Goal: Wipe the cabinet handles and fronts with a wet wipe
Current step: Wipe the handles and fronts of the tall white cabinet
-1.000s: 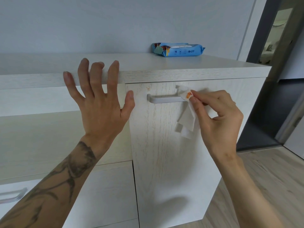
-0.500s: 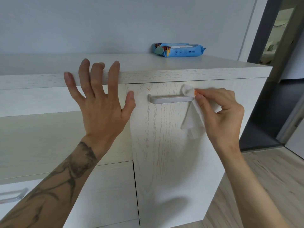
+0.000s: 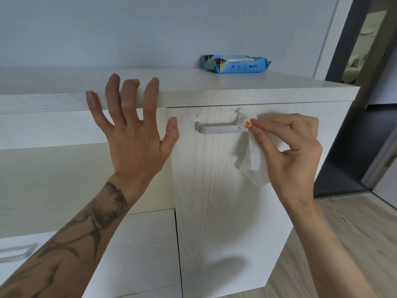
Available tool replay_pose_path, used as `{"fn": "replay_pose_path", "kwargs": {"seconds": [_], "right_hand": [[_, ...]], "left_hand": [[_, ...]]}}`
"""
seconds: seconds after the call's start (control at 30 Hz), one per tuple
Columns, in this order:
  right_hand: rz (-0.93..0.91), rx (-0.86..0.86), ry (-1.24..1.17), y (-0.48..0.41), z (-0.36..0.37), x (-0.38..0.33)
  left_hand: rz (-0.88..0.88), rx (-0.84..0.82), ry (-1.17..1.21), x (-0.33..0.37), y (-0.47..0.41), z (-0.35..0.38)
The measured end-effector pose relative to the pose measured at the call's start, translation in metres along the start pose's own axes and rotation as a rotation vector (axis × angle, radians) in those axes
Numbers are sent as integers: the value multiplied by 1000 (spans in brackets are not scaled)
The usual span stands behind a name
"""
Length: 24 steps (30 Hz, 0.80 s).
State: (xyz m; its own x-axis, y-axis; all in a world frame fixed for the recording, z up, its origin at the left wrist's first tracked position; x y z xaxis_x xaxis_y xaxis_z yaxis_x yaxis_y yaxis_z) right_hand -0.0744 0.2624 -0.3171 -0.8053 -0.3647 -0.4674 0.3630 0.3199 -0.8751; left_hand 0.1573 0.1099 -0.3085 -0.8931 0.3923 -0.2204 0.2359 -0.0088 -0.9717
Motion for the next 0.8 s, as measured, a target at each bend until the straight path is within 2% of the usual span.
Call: {"fn": "replay_pose_path", "kwargs": {"seconds": [0.27, 0.5, 0.63, 0.8], "right_hand": [[-186, -50, 14, -1, 31, -32], [-206, -20, -9, 3, 36, -36], [-249, -38, 87, 0, 58, -57], [-248, 99, 139, 13, 57, -58]], "left_hand": [[-13, -32, 30, 1, 1, -2], [-10, -37, 26, 1, 0, -3], [-6, -37, 20, 1, 1, -2], [6, -24, 7, 0, 0, -2]]}}
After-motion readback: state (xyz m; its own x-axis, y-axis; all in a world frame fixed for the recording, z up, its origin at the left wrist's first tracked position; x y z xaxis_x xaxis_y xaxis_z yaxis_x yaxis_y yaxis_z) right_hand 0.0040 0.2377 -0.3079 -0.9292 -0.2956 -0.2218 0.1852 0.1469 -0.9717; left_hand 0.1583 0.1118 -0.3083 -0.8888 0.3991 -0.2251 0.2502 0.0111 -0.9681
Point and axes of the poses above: each hand's wrist, its own y-axis away from the middle knuckle, its own z-axis out of the palm, x = y × z, the point moved 2 cm from there along -y, towards the middle knuckle, and after that the axes turned 8 degrees about z, right-handed, at the moved point
